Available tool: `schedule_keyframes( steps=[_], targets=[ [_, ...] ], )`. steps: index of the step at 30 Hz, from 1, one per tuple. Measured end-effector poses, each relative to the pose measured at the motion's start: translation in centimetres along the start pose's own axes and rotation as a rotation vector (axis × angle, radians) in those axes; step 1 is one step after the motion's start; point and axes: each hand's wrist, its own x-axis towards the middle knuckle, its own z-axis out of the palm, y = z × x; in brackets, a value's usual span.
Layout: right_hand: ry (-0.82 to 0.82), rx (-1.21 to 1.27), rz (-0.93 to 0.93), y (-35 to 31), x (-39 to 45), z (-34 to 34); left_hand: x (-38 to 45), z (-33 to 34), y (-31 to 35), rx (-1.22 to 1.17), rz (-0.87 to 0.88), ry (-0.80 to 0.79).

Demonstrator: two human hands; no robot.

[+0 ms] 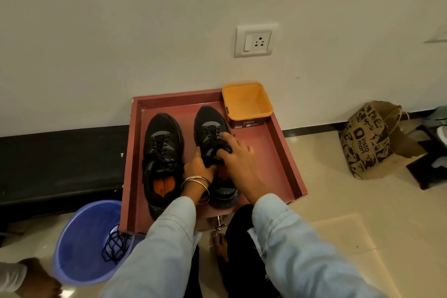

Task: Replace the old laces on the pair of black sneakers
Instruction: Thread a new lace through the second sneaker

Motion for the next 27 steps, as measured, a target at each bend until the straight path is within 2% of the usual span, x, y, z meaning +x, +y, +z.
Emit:
schedule_keyframes(
  steps=[4, 9, 11, 16, 18, 21, 27],
  targets=[
    [-0.208, -0.313, 0.045, -0.2, 1.4, -0.8, 0.2, 0.1, 0.2, -0.136, -0.15, 0.004],
    [-0.239, -0.419, 0.039, -0.2, 2.5, -0.2, -0.1, 0.5, 0.6, -0.234, -0.222, 0.105],
    [-0.176, -0.383, -0.003, 0.1, 2.2, 0.0, -0.2, 0.7, 0.6, -0.213, -0.245, 0.133],
    [0.172, -0.122, -0.258, 1.5, 1.4, 0.7, -0.3, 1.0, 1.2, -0.162, -0.309, 0.143],
    [0.25, -0.056, -0.324, 1.3, 1.6, 0.8, -0.2, 1.1, 1.5, -0.144, -0.338, 0.137],
    [0.258, 0.035, -0.354, 1.0, 2.1, 1.4, 0.0, 1.1, 1.7, -0.119, -0.356, 0.139],
    [0.287, 0.199, -0.256, 1.1, 2.1, 1.2, -0.1, 0.9, 2.1, -0.089, -0.384, 0.132]
  ],
)
